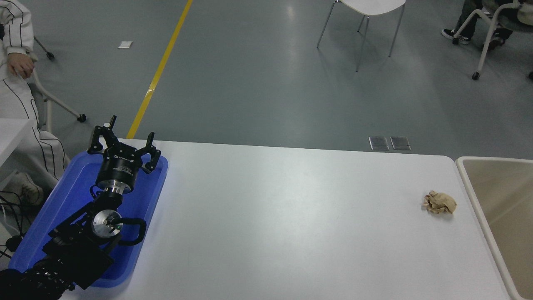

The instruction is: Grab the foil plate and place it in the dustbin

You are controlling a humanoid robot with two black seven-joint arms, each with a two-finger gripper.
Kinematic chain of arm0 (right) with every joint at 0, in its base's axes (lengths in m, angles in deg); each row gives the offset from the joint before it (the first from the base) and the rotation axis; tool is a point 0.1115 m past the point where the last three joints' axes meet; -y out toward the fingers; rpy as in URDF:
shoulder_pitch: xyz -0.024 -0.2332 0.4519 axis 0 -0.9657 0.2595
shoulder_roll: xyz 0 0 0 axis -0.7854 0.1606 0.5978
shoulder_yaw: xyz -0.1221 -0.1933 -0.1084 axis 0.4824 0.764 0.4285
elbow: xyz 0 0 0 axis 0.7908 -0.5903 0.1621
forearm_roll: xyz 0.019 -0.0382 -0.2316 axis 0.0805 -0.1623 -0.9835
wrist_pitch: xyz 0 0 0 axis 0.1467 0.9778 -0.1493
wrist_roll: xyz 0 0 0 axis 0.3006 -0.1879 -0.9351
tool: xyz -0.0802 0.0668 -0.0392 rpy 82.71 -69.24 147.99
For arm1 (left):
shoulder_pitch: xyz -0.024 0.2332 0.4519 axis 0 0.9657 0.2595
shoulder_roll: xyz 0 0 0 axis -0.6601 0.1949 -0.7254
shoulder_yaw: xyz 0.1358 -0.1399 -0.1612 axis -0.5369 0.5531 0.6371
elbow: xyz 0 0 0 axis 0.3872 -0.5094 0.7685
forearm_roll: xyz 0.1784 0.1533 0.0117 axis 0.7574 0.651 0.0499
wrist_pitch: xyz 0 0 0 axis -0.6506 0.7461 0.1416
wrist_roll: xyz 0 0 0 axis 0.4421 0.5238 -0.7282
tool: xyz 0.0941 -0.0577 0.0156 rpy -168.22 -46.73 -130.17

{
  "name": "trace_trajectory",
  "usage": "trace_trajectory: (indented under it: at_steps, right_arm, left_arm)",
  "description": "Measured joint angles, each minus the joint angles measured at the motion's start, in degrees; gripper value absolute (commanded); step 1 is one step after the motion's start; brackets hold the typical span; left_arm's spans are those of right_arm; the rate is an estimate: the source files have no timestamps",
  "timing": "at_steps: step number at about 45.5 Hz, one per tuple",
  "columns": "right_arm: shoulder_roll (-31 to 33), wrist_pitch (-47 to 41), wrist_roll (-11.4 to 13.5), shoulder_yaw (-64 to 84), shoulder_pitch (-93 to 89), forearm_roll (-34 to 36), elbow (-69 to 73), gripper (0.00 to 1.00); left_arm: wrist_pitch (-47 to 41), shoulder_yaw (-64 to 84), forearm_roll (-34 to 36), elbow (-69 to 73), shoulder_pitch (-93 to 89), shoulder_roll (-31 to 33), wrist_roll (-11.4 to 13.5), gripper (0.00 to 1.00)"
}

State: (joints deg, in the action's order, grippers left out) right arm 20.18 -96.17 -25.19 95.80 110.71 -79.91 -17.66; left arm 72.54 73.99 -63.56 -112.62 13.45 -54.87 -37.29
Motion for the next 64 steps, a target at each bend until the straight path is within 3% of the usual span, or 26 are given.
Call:
trace_trajectory:
  at_steps: [10, 25, 51, 52, 53, 57, 59, 64]
  right_arm:
    - [-9.7, 5.7, 0.0, -13.8, -18.5, 0.5, -16.2, 0.00]
    - [-20.8, 14.9, 0.3, -21.3, -32.3, 0.8, -30.4, 0.00]
    - [-27.9, 24.0, 1.9, -23.1, -38.3, 5.0, -35.1, 0.00]
    - [-28.0, 24.1, 1.9, -23.1, -38.4, 5.1, -35.1, 0.04]
    - [-28.1, 24.4, 1.9, -23.1, -38.4, 5.1, -35.2, 0.13]
    - [-28.2, 25.1, 2.0, -23.1, -38.7, 5.3, -35.3, 0.65]
    - [-28.2, 25.5, 2.0, -23.0, -38.9, 5.3, -35.3, 0.82]
    - [-28.2, 26.7, 2.0, -22.7, -39.3, 5.3, -35.4, 0.86]
  left_arm:
    - [0.0, 0.0, 0.0, 0.0, 0.0, 0.0, 0.0, 1.00]
    - [0.0, 0.0, 0.0, 0.0, 0.0, 0.0, 0.0, 1.00]
    - [0.0, 0.0, 0.0, 0.0, 0.0, 0.0, 0.0, 1.00]
    - [0.0, 0.0, 0.0, 0.0, 0.0, 0.0, 0.0, 1.00]
    - [0.0, 0.0, 0.0, 0.0, 0.0, 0.0, 0.0, 1.00]
    - [0.0, 0.0, 0.0, 0.0, 0.0, 0.0, 0.0, 1.00]
    - [0.0, 0.0, 0.0, 0.0, 0.0, 0.0, 0.0, 1.00]
    - [0.0, 0.0, 0.0, 0.0, 0.0, 0.0, 0.0, 1.00]
